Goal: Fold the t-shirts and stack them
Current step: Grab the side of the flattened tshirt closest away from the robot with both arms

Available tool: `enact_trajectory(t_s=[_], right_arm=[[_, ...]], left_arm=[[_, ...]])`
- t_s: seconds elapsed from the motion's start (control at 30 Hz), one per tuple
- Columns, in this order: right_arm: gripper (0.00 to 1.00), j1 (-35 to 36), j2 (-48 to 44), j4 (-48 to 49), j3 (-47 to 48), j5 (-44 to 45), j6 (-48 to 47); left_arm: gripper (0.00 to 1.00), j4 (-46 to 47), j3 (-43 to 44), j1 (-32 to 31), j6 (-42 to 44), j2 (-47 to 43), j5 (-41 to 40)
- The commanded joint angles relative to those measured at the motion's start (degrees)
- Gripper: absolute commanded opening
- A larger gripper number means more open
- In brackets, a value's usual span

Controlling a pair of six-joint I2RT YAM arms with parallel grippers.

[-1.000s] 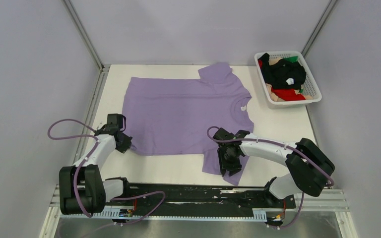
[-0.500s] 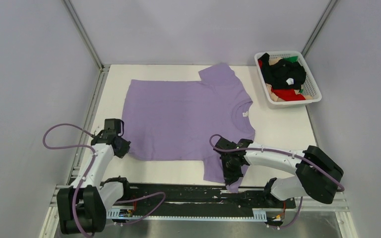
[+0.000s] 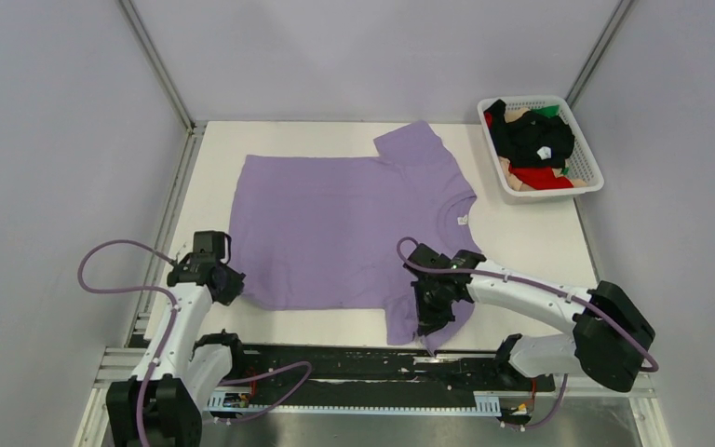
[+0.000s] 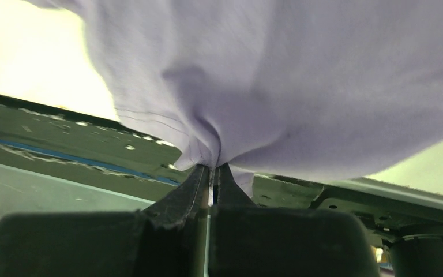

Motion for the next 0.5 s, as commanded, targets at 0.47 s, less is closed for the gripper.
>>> enact_trajectory(t_s=[0.47], right_arm=[[0.00, -20.58, 3.36, 1.57, 18.87, -4.24, -19.25]], left_arm=[[0.00, 8.28, 11.36, 0.15, 0.38, 10.50, 1.99]])
